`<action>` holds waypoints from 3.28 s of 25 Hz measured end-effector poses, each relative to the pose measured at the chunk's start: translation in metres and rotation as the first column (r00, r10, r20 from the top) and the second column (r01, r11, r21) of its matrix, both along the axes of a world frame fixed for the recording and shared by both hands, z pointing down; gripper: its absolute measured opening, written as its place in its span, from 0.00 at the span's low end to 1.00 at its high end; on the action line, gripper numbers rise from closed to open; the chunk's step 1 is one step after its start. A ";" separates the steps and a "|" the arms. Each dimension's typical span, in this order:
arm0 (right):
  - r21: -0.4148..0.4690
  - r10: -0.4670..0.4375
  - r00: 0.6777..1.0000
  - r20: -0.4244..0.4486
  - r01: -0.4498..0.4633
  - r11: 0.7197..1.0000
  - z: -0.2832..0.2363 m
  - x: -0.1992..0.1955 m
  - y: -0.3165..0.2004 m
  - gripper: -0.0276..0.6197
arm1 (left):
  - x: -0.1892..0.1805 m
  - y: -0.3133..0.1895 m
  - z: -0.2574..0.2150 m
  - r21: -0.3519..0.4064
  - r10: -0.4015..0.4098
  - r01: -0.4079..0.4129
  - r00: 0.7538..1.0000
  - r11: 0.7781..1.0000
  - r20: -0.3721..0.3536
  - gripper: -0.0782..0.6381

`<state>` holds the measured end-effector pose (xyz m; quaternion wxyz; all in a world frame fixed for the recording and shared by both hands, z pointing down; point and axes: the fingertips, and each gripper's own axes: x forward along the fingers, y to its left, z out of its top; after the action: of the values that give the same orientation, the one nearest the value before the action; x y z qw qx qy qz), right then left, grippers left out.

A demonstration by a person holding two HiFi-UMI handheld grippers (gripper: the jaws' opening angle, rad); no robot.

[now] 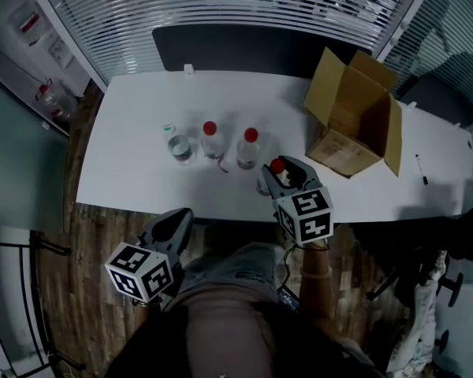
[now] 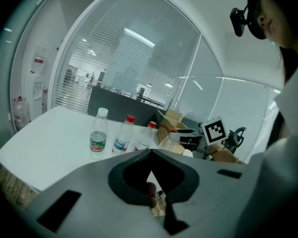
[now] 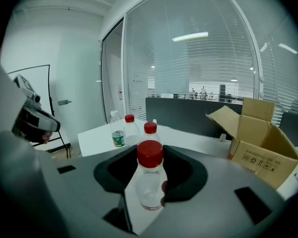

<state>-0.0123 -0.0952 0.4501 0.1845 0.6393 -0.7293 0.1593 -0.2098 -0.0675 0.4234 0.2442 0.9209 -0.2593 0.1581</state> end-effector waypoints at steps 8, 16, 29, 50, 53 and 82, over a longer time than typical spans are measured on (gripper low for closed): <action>-0.025 0.000 1.000 -0.005 0.000 1.000 0.013 -0.002 0.005 0.31 | -0.001 0.004 0.000 0.002 0.005 -0.005 1.000 1.000 0.003 0.12; -0.015 0.002 1.000 0.003 -0.002 1.000 0.016 -0.002 0.006 0.31 | -0.001 0.009 -0.001 0.008 0.008 -0.008 1.000 1.000 0.003 0.12; -0.001 0.022 1.000 0.018 -0.022 1.000 0.016 -0.002 0.008 0.31 | -0.006 0.015 -0.003 0.014 0.026 -0.026 1.000 1.000 -0.001 0.12; 0.047 0.218 0.976 -0.021 -0.216 0.975 -0.003 -0.008 0.032 0.32 | -0.045 0.010 -0.006 0.022 0.158 -0.157 0.986 0.987 -0.060 0.12; 0.067 0.229 0.973 -0.020 -0.227 0.972 -0.011 -0.008 0.040 0.31 | -0.045 0.016 -0.006 0.018 0.168 -0.167 0.984 0.986 -0.065 0.12; 0.219 0.192 0.981 0.038 -0.196 0.956 -0.073 -0.096 0.197 0.12 | -0.062 0.138 -0.032 0.029 0.182 -0.180 0.982 0.983 -0.058 0.12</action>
<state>-0.1080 0.1017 0.3771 0.0896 0.7230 -0.6778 0.0993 -0.2715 0.0707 0.3918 0.2257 0.9479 -0.1689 0.1485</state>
